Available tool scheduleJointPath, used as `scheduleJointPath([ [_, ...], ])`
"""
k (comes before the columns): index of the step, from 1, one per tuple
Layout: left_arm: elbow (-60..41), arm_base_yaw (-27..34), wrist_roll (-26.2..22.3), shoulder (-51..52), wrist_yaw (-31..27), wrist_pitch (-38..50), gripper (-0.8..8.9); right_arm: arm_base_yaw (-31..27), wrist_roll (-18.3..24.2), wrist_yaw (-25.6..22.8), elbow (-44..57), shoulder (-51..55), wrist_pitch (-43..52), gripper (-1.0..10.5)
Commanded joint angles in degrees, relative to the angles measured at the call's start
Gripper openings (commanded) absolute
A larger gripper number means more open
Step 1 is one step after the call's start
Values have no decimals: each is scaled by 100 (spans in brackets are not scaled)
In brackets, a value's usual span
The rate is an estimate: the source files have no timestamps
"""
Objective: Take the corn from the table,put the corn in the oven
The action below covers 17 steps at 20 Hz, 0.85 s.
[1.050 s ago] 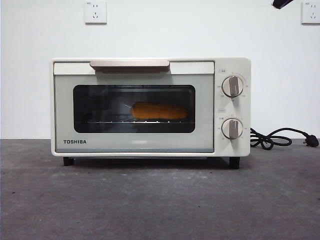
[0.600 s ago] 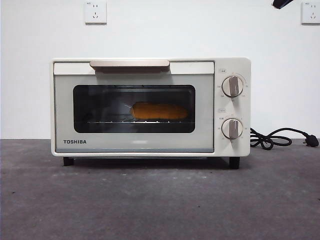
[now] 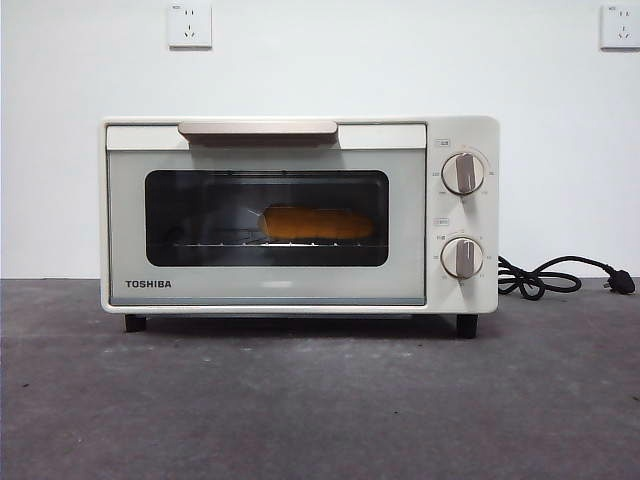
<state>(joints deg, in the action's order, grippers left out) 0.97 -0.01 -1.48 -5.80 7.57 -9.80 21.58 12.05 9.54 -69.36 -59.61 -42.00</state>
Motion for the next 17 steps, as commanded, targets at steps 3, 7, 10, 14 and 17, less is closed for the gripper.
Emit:
scheduleJointPath([
  [3,-33,-9,-50,-61,-11,42,-4,-612,-221,295,1099,710,1547,-12],
  [7,-33,-9,-48,-146,-11,42,-3,-1606,-658,256,3158,2024,2409,-12],
  [10,-33,-9,-50,-236,-11,42,-3,-2024,-804,151,4594,3112,3161,-12],
  [14,-33,-9,-48,-354,-11,42,-4,-2057,-809,149,5831,4358,3467,-12],
  [17,-33,-9,-48,-415,-11,42,-3,-2057,-1027,-96,6288,4990,3451,-12],
])
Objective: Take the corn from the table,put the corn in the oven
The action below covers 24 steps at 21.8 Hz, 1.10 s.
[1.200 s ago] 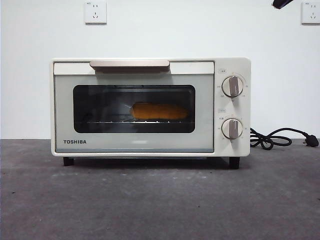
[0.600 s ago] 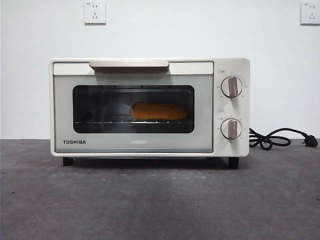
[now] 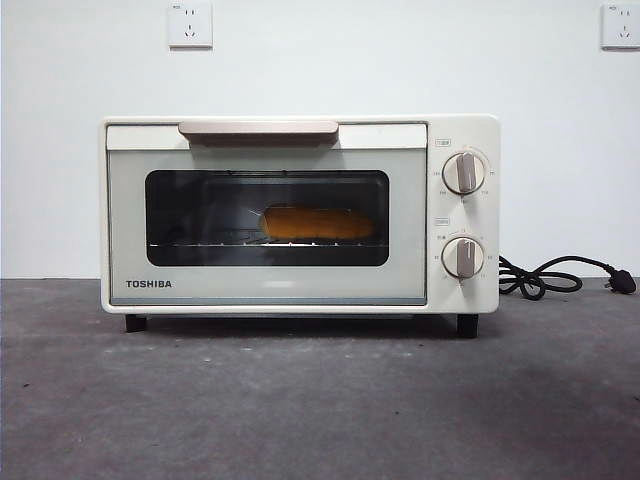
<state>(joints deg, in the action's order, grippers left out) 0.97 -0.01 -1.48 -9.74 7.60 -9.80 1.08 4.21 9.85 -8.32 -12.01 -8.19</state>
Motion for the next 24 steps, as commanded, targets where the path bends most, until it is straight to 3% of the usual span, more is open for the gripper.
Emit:
scheduleJointPath([
  [1,-33,-9,-48,-44,-13,42,-4,-7,-369,-243,299,380,72,-12],
  [4,-33,-9,-48,-94,-13,42,-3,-2,-573,-433,662,793,48,-11],
  [11,-33,-9,-50,-205,-13,55,-3,-4,-507,-846,748,1156,-243,-11],
  [24,-33,-9,-50,-205,-13,52,-3,-2,-527,-839,748,1152,-227,-11],
])
